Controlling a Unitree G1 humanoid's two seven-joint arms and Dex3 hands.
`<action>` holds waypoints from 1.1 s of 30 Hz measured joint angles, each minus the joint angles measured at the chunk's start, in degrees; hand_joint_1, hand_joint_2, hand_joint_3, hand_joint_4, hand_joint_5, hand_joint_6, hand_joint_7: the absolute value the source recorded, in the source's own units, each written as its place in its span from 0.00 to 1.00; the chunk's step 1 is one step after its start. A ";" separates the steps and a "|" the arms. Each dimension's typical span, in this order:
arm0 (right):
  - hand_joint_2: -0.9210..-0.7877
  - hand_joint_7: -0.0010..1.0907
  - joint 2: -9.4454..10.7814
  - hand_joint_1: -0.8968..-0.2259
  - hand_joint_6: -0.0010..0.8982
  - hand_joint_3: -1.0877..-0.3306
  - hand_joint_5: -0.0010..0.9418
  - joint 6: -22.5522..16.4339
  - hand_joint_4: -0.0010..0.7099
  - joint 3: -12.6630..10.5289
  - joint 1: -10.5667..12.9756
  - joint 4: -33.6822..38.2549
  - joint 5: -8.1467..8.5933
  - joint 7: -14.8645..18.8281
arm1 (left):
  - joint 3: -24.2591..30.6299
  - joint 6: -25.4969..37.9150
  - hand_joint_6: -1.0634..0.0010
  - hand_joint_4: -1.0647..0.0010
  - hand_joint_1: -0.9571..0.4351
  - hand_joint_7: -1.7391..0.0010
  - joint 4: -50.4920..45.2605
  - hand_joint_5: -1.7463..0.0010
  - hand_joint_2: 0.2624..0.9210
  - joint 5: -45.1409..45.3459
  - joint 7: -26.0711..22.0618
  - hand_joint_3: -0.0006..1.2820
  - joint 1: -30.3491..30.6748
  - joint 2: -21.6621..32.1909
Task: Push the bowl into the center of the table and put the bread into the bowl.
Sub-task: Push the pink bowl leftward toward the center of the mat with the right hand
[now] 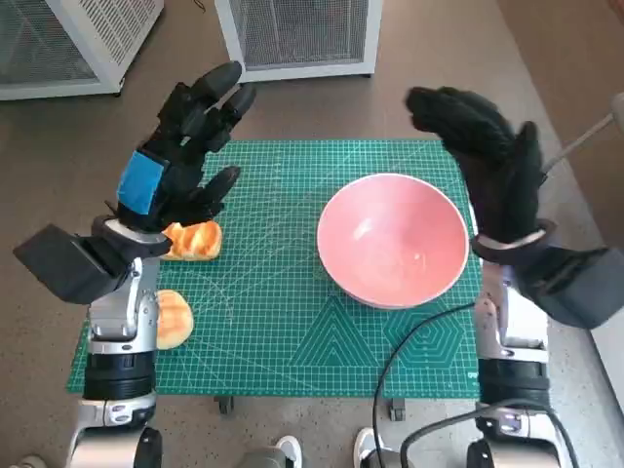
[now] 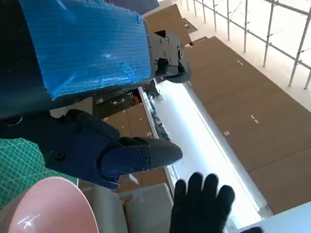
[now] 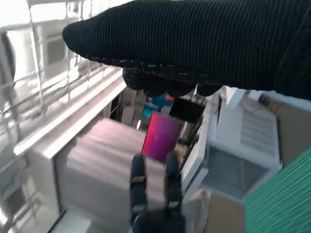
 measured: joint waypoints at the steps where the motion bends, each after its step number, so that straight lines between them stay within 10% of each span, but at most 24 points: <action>1: 0.00 0.40 -0.33 0.34 0.01 0.51 0.00 -0.52 0.28 -0.59 -0.12 1.41 -0.01 -0.04 | 0.04 -0.01 0.94 0.72 0.23 0.71 0.00 1.00 1.00 -0.01 -0.01 0.35 0.02 0.00; 21: 0.00 0.33 -5.09 0.41 0.03 0.48 0.00 -9.08 0.24 -5.40 -3.06 26.13 -5.01 -8.36 | 0.16 -1.71 0.94 0.73 0.23 0.72 0.56 1.00 1.00 0.68 0.14 0.35 0.13 0.00; 33: 0.00 0.27 -5.19 0.43 0.07 0.41 0.00 -7.75 0.25 -5.45 -4.81 40.29 -9.16 -16.26 | 0.15 -1.85 0.94 0.73 0.23 0.72 0.55 1.00 1.00 0.69 0.48 0.35 0.21 -0.01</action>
